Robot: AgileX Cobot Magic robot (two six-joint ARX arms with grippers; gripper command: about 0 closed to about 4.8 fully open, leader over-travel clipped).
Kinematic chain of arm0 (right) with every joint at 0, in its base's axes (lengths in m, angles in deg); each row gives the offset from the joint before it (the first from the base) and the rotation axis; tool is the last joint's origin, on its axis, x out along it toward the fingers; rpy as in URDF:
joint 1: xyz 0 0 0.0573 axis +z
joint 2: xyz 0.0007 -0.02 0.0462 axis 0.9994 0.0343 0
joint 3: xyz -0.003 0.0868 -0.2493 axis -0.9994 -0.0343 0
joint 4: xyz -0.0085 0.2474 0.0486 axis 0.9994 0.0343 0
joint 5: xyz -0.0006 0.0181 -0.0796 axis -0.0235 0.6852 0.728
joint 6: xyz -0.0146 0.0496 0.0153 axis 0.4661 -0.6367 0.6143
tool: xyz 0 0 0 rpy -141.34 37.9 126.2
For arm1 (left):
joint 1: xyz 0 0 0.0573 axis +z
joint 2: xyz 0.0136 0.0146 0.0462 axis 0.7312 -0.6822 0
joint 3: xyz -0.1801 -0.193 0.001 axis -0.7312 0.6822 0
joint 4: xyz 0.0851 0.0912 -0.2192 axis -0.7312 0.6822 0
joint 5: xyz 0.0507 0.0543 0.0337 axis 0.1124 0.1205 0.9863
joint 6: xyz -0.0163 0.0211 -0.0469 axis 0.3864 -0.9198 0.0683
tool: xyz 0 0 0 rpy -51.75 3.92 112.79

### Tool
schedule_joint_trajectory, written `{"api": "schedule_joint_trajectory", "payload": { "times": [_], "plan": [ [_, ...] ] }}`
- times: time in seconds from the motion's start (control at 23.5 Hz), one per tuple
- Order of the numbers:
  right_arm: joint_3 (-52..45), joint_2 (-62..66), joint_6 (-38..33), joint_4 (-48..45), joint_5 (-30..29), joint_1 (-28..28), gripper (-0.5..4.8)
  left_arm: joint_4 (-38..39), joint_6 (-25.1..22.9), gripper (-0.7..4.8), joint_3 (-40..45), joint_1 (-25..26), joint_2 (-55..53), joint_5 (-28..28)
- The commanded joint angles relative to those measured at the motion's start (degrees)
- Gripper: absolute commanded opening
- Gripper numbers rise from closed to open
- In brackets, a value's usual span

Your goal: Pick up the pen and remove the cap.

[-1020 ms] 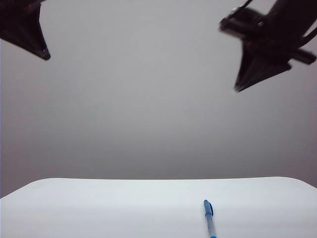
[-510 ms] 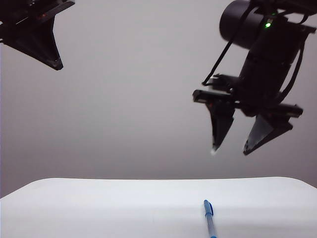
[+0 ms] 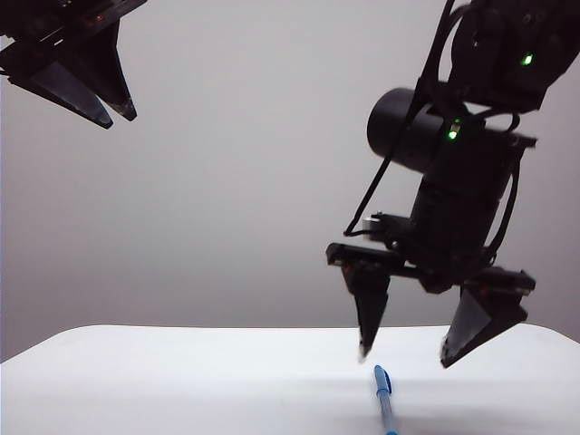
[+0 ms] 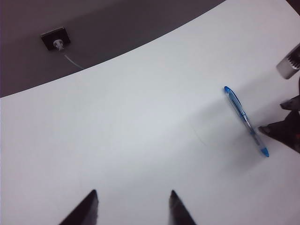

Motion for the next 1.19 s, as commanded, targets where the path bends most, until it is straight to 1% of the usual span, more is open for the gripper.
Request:
{"api": "schedule_joint_trajectory", "payload": {
  "times": [0.04,0.21,0.3,0.43,0.47,0.55,0.77,0.94,1.02,1.06,1.19],
  "plan": [
    [0.3,1.4,-0.5,-1.3,-0.2,1.2,4.23,-0.2,-0.1,1.83,-0.3,0.0,0.1,-0.2],
    [0.3,3.3,-0.5,-1.3,-0.2,1.4,4.23,-0.2,-0.1,1.83,-0.3,0.0,0.2,-0.2],
    [0.3,3.8,-0.5,-1.8,1.3,1.3,4.22,0.0,-0.1,1.83,-0.3,0.0,0.1,-0.2],
    [0.3,4.5,-1.5,-3.0,1.3,1.4,4.16,0.2,-0.1,1.83,-0.3,0.0,0.2,-0.2],
    [0.3,4.9,-2.0,-3.3,1.4,1.4,3.91,0.3,0.0,1.83,-0.3,0.0,0.2,-0.2],
    [0.3,5.3,-3.5,-3.7,1.3,1.4,3.77,0.2,0.1,1.83,-0.3,0.0,0.2,-0.3],
    [0.4,7.0,-4.9,-5.6,2.4,2.9,3.73,0.3,0.1,1.83,-0.3,0.0,0.1,-0.3],
    [1.1,9.0,-5.4,-5.3,2.8,4.4,3.12,0.4,0.1,1.83,-0.3,0.0,0.2,-0.3],
    [1.2,10.3,-5.9,-5.2,2.8,4.9,2.15,0.9,0.1,1.83,-0.3,0.0,0.1,-0.2],
    [1.3,11.0,-5.8,-4.7,2.8,5.0,1.36,0.9,0.1,1.83,-0.3,0.0,0.1,-0.3],
    [1.5,11.6,-5.8,-4.2,3.6,5.0,0.53,0.9,0.1,1.83,-0.3,0.0,0.1,-0.3]
  ]
}}
